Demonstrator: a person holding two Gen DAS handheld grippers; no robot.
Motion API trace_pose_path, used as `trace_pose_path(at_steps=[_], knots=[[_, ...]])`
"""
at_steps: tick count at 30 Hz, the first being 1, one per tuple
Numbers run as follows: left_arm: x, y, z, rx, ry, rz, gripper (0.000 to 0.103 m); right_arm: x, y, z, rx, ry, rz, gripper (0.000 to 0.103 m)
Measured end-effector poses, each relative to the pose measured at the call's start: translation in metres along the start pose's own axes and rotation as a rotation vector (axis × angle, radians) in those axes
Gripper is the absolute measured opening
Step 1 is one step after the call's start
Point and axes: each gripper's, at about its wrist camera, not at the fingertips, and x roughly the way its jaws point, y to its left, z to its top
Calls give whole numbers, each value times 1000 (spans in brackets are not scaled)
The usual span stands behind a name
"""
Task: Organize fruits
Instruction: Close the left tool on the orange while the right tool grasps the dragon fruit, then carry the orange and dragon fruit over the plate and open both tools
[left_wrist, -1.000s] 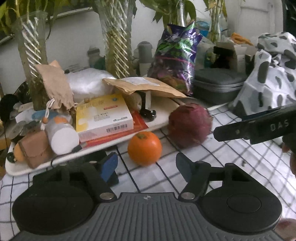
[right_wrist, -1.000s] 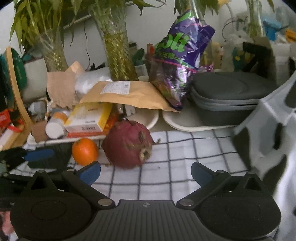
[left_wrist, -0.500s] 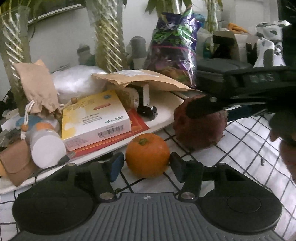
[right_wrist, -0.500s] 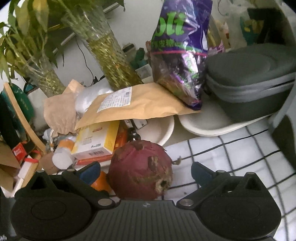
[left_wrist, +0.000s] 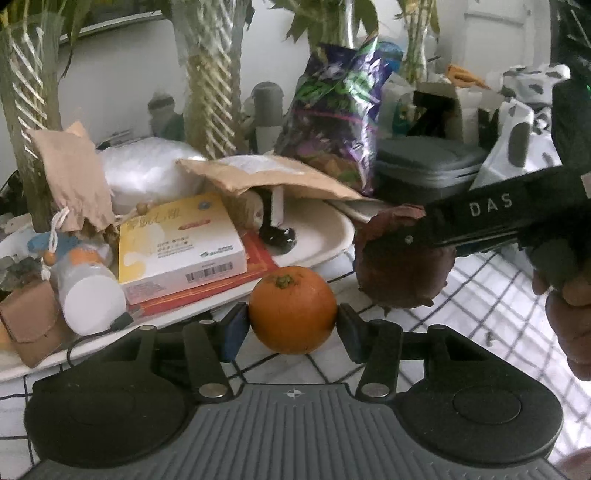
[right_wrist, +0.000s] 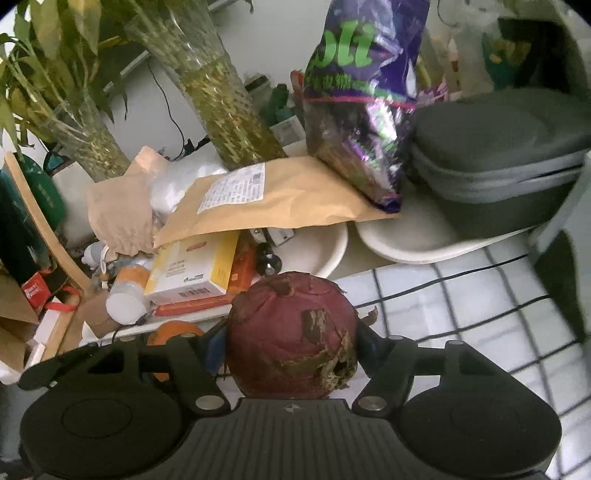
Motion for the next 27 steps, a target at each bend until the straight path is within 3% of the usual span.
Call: trace_pose_path(at_steps=[13,27], knots=[[-80,-27,-13,23,30,-47,50,-94,11,-33,-70,-45,-20,70],[-151,-67,-59,8,90,-124,50,-160,32,-83,-119,-50,-7,70]])
